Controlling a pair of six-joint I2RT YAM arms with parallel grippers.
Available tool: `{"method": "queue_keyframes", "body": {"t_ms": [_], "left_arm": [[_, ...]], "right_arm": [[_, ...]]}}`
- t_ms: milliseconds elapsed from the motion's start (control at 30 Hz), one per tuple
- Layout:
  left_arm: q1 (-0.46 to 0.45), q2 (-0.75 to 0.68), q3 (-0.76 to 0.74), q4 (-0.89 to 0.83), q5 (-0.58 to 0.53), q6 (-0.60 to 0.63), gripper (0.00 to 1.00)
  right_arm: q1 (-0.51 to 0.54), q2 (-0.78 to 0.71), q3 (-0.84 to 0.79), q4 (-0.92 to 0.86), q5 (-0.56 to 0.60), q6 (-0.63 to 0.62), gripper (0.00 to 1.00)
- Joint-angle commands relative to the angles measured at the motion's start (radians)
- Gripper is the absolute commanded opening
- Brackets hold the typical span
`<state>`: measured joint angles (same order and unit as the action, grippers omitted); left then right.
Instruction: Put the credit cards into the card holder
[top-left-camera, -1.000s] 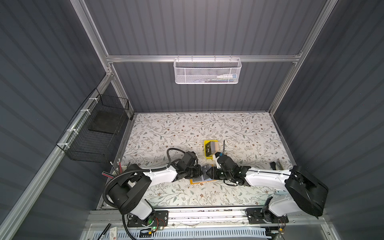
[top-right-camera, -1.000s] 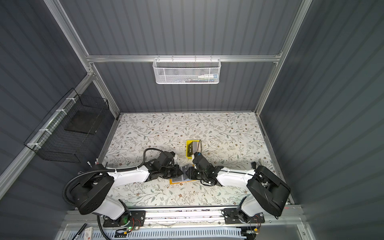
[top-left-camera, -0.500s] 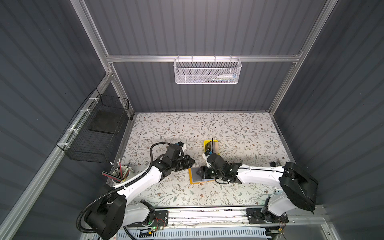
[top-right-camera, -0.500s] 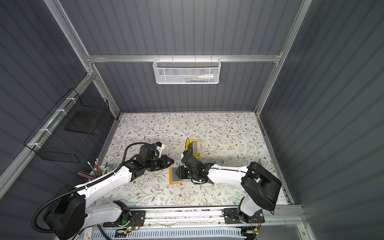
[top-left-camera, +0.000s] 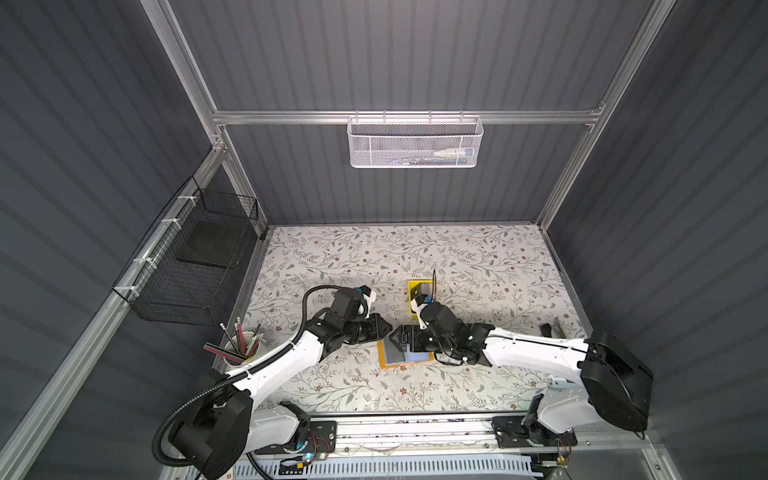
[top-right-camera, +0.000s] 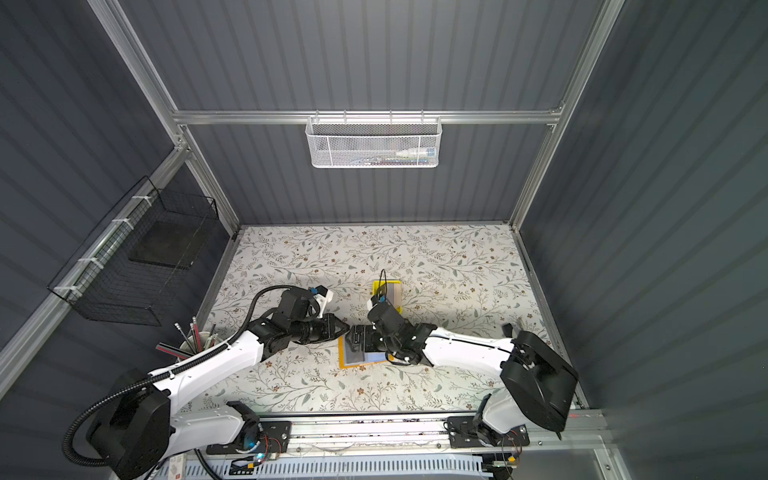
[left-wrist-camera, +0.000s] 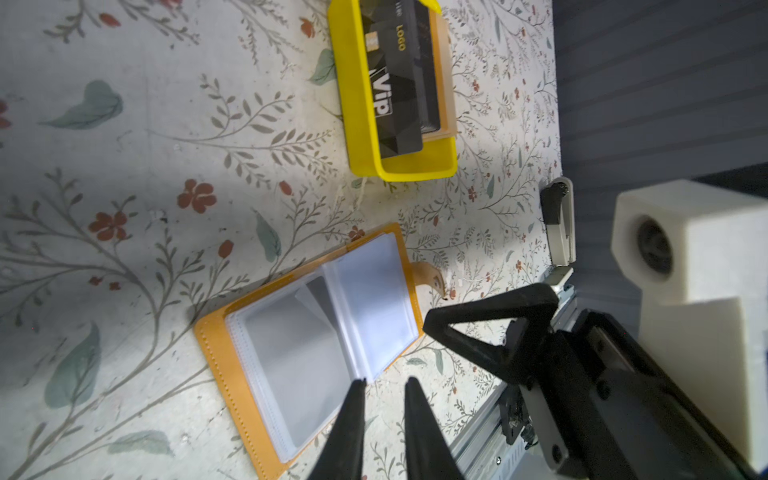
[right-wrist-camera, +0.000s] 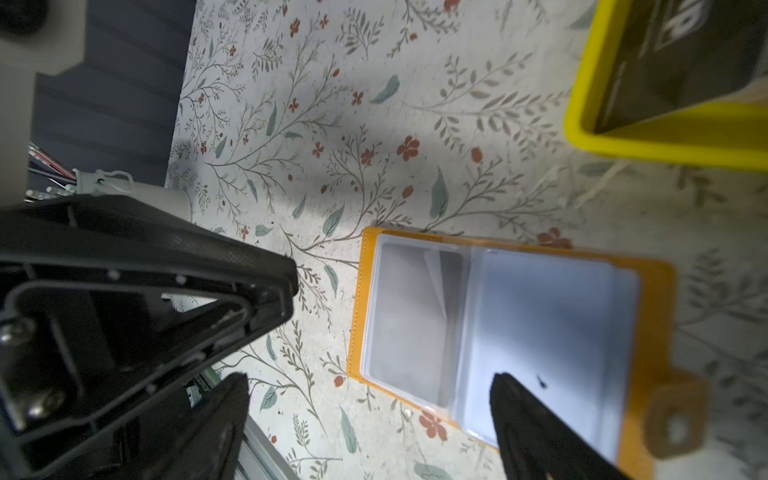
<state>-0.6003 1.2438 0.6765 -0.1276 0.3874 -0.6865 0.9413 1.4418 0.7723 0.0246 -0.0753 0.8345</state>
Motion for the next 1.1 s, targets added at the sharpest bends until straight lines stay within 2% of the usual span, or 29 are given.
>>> {"method": "queue_keyframes", "body": {"t_ms": [0,233,467,700,767,1067], "left_arm": [[0.009,0.021,0.064,0.008,0.037,0.045,0.2],[0.008,0.149,0.201,-0.047,-0.005,0.098,0.2],[0.005,0.304,0.356,-0.044,-0.006,0.12,0.2],[-0.001,0.463,0.501,-0.034,-0.011,0.147,0.18],[-0.003,0.507,0.536,-0.028,-0.013,0.159,0.18],[-0.009,0.663,0.662,-0.029,-0.04,0.194,0.18]], "right_arm": [[-0.057,-0.067,-0.025,-0.049,0.032,-0.013,0.95],[-0.228,-0.172,-0.008,-0.177,-0.001,-0.106,0.92],[-0.36,-0.131,0.041,-0.194,-0.035,-0.199,0.92],[-0.425,0.015,0.124,-0.148,-0.025,-0.262,0.93],[-0.429,0.05,0.134,-0.111,0.0,-0.273,0.93],[-0.441,0.206,0.199,-0.017,-0.023,-0.279,0.93]]}}
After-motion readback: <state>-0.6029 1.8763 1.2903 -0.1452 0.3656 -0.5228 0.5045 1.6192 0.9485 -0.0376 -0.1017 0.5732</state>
